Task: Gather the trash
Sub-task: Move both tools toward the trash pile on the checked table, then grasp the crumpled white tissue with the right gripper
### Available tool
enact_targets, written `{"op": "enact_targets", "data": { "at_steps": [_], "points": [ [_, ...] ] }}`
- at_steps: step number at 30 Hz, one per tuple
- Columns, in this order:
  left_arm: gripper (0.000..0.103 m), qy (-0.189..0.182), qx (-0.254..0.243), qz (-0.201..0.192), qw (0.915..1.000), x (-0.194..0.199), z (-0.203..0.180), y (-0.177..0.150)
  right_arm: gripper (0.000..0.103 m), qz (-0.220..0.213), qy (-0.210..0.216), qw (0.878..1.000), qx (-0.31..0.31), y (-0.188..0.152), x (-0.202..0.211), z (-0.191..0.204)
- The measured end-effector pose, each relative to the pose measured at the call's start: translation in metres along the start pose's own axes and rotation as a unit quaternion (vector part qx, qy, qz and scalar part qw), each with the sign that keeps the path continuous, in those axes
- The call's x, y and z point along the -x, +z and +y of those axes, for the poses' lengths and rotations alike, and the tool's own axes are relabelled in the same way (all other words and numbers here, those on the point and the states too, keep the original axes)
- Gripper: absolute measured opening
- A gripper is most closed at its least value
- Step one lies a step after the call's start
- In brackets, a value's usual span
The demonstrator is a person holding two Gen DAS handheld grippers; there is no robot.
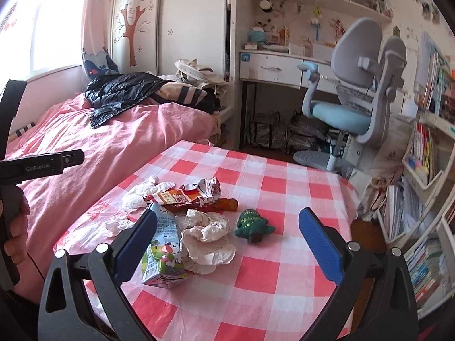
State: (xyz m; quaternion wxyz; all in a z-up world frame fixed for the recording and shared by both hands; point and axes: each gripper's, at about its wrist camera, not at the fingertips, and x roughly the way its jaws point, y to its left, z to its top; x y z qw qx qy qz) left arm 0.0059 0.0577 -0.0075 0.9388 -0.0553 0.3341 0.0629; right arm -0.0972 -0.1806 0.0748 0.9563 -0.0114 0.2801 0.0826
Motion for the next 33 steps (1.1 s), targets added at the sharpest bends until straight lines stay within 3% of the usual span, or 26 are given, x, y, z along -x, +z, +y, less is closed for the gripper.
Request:
{"op": "enact_targets", "data": {
  "at_steps": [5,9,12,16,19,24,26,30,33],
  "points": [
    [0.096,0.022,0.009,0.027,0.9993,-0.017,0.012,0.000,0.096,0.015,0.014,1.000,0.000,-0.002,-0.004,0.001],
    [0.096,0.033,-0.014,0.074,0.9966,-0.043,0.006,-0.012,0.092,0.036,0.025,0.999,-0.009,-0.005,-0.014,-0.002],
    [0.096,0.030,-0.049,0.107,0.9926,-0.064,-0.009,-0.025,0.080,0.076,0.051,0.995,-0.034,-0.010,-0.031,-0.008],
    [0.096,0.026,-0.111,0.130,0.9850,-0.087,-0.037,-0.044,0.072,0.115,0.076,0.989,-0.058,-0.017,-0.049,-0.011],
    [0.096,0.038,-0.163,0.138,0.9763,-0.101,-0.055,-0.057,0.072,0.126,0.083,0.987,-0.061,-0.017,-0.054,-0.009],
    [0.093,0.027,-0.191,0.145,0.9705,-0.113,-0.066,-0.065,0.069,0.170,0.102,0.978,-0.069,-0.026,-0.075,-0.009],
    [0.080,0.013,-0.200,0.149,0.9684,-0.115,-0.071,-0.067,0.066,0.187,0.103,0.974,-0.073,-0.030,-0.085,-0.009],
    [0.015,-0.047,-0.194,0.170,0.9651,-0.112,-0.077,-0.066,0.053,0.222,0.108,0.965,-0.086,-0.040,-0.101,-0.010],
    [0.004,-0.075,-0.173,0.174,0.9666,-0.099,-0.074,-0.058,0.045,0.240,0.114,0.961,-0.076,-0.047,-0.108,-0.006]
  ]
}}
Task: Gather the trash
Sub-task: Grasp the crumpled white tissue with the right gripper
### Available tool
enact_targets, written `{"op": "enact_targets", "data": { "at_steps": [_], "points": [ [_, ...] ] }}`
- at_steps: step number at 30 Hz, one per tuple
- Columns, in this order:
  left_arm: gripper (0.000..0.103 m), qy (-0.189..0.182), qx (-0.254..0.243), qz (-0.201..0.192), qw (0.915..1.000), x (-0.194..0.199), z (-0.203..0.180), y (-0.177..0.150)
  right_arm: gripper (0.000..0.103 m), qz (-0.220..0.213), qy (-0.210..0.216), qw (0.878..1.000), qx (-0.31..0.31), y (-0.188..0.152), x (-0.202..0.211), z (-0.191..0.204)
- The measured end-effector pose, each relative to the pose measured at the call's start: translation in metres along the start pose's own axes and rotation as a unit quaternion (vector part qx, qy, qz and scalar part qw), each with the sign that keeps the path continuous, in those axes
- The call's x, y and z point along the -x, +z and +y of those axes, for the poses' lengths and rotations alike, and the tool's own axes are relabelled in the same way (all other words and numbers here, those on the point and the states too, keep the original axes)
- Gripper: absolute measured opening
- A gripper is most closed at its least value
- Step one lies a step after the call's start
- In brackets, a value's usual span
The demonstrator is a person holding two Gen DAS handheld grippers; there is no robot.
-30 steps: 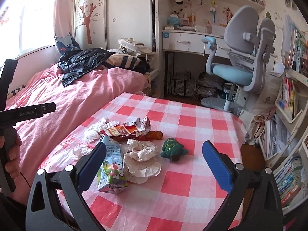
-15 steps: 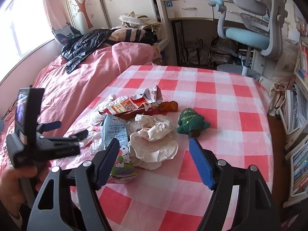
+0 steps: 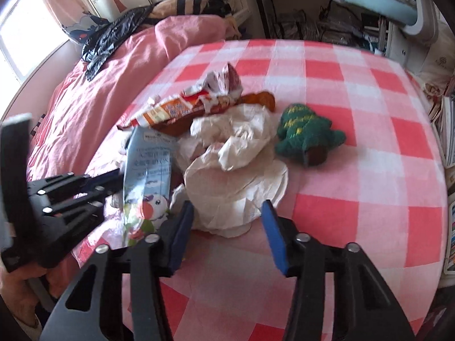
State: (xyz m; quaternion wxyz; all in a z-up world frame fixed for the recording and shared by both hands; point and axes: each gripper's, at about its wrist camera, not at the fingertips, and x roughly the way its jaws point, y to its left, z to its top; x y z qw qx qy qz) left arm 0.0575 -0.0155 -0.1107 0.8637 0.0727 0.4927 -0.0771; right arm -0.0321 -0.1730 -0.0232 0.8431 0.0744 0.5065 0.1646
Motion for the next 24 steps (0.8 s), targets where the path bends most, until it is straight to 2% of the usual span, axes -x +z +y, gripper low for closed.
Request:
{"op": "enact_targets", "data": {
  "at_steps": [4,8,16,24],
  "points": [
    [0.004,-0.016,0.014,-0.060,0.9980,0.047,0.006,0.003,0.013,-0.002,0.012,1.000,0.006,-0.002,0.006,0.000],
    [0.004,-0.029,0.033,-0.109,0.9931,0.081,0.016,0.004,0.009,-0.028,0.009,0.999,0.016,-0.001,0.018,0.003],
    [0.004,-0.060,0.062,-0.125,0.9884,0.097,0.026,0.006,0.009,-0.134,0.038,0.990,0.001,0.008,0.072,0.001],
    [0.004,-0.072,0.067,-0.146,0.9844,0.107,0.028,0.004,0.009,-0.145,0.051,0.988,0.022,-0.001,0.090,0.009]
  ]
}}
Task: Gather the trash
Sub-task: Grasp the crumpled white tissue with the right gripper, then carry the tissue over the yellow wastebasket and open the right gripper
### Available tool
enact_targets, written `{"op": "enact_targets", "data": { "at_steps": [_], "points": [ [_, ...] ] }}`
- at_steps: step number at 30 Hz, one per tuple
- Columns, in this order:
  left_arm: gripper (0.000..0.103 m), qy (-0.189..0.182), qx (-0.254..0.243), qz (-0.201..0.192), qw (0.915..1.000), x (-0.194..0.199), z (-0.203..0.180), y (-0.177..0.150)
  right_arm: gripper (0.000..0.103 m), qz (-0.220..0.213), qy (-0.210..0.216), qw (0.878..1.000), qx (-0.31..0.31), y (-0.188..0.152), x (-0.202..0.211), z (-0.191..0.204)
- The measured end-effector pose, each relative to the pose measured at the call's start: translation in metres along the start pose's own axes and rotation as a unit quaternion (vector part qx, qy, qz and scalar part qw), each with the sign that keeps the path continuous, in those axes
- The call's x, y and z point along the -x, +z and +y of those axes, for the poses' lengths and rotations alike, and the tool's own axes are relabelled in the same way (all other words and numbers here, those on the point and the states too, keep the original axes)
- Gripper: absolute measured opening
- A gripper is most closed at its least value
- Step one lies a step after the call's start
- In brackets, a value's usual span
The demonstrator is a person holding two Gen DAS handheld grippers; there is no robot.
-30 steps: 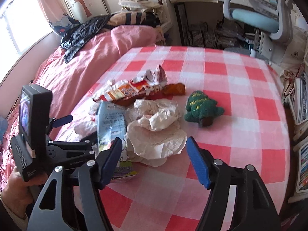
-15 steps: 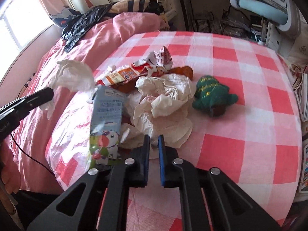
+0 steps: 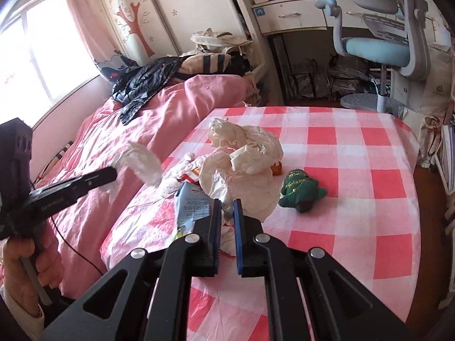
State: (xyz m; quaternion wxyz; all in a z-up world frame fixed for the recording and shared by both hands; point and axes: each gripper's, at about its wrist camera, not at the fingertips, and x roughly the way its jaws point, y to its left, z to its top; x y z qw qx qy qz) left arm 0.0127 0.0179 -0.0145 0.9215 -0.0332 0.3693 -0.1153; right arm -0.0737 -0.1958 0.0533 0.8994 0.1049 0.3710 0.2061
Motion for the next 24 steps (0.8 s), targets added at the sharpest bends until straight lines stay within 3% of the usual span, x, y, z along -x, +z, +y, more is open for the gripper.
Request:
{"op": "enact_targets", "data": {
  "at_steps": [6,12,18,24],
  "points": [
    [0.004,-0.005,0.010,-0.015,0.9998,0.007,0.007,0.000,0.009,0.013,0.049,0.998,0.040,-0.032,0.028,0.031],
    [0.004,0.001,0.016,-0.017,0.9997,0.013,0.015,-0.008,0.009,0.094,0.115,0.985,0.090,-0.103,0.047,0.071],
    [0.004,-0.004,0.003,-0.010,0.9999,0.025,0.010,-0.028,0.009,0.209,0.143,0.958,0.137,-0.165,0.034,0.101],
    [0.004,-0.017,-0.009,0.005,0.9998,0.044,-0.002,-0.066,0.012,0.326,0.094,0.920,0.197,-0.214,-0.013,0.114]
  ]
}}
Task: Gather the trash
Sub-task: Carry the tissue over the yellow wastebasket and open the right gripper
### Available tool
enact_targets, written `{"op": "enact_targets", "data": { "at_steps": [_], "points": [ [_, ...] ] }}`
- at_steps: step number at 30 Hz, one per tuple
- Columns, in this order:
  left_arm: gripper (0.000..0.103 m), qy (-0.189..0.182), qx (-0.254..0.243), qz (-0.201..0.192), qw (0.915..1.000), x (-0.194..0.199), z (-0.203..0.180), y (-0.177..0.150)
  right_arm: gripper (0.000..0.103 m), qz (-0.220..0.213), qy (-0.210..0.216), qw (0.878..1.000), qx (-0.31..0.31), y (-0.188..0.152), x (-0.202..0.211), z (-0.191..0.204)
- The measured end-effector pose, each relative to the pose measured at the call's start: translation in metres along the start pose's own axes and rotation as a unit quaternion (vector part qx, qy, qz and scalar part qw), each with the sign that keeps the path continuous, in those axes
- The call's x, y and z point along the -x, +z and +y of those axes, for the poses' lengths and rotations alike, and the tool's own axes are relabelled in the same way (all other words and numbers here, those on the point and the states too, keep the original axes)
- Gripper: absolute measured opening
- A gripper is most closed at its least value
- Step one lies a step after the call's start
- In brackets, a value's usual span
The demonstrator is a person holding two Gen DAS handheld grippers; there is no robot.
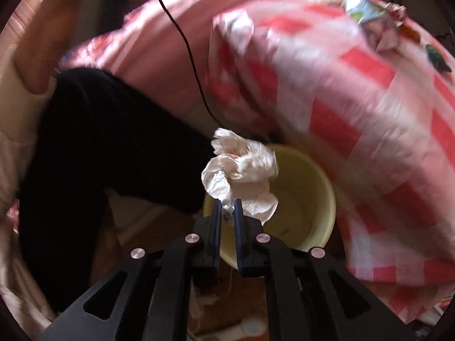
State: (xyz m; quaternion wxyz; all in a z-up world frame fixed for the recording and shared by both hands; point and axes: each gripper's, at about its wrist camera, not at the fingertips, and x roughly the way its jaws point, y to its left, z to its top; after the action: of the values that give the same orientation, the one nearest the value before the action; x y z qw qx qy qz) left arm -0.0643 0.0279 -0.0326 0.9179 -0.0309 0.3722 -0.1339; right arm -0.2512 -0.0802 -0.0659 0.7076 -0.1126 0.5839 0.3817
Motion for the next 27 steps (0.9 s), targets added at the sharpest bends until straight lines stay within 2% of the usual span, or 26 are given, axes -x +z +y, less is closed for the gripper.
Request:
{"op": "enact_targets", "data": {
  "at_steps": [2,3,5,6,9,12,14,17,18,19,20,21,24,27],
  "points": [
    [0.004,-0.002,-0.007,0.009,0.9999,0.004,-0.007,-0.015,0.016,0.016,-0.022,1.000,-0.006,0.000,-0.011,-0.005],
    [0.004,-0.004,-0.010,0.014,0.9998,0.006,-0.010,-0.023,0.025,0.012,-0.026,1.000,-0.012,0.000,-0.011,-0.008],
    [0.004,-0.004,-0.016,0.028,0.9995,0.007,-0.016,-0.038,0.042,-0.024,-0.033,0.999,-0.035,0.003,0.002,-0.020],
    [0.004,-0.004,-0.018,0.037,0.9991,0.006,-0.019,-0.047,0.056,-0.044,-0.040,0.997,-0.045,0.002,0.010,-0.024],
    [0.004,-0.008,-0.026,0.067,0.9974,0.003,-0.030,-0.071,0.059,-0.118,-0.057,0.987,-0.091,0.005,0.037,-0.046],
    [0.004,-0.011,-0.038,0.105,0.9937,-0.003,-0.043,-0.097,0.071,-0.191,-0.108,0.966,-0.137,0.007,0.064,-0.064],
    [0.004,-0.015,-0.040,0.132,0.9903,-0.006,-0.050,-0.115,0.074,-0.239,-0.139,0.945,-0.175,0.003,0.083,-0.080],
    [0.005,-0.029,-0.041,0.187,0.9810,-0.015,-0.057,-0.142,0.080,-0.286,-0.165,0.915,-0.232,-0.005,0.105,-0.099],
    [0.012,-0.037,-0.041,0.208,0.9766,-0.019,-0.059,-0.150,0.081,-0.295,-0.169,0.909,-0.243,-0.009,0.110,-0.104],
    [0.028,-0.039,-0.041,0.220,0.9739,-0.021,-0.061,-0.157,0.082,-0.305,-0.172,0.901,-0.254,-0.012,0.113,-0.107],
    [0.039,-0.034,-0.045,0.229,0.9719,-0.023,-0.063,-0.161,0.082,-0.311,-0.175,0.897,-0.262,-0.012,0.117,-0.107],
    [0.053,-0.028,-0.049,0.225,0.9729,-0.023,-0.065,-0.162,0.082,-0.315,-0.182,0.892,-0.268,-0.012,0.119,-0.110],
    [0.059,-0.017,-0.052,0.180,0.9822,-0.013,-0.067,-0.154,0.086,-0.319,-0.215,0.883,-0.269,-0.019,0.119,-0.101],
    [0.073,0.013,-0.038,0.115,0.9926,-0.001,-0.060,-0.140,0.091,-0.320,-0.269,0.872,-0.254,-0.023,0.130,-0.095]
  ]
}}
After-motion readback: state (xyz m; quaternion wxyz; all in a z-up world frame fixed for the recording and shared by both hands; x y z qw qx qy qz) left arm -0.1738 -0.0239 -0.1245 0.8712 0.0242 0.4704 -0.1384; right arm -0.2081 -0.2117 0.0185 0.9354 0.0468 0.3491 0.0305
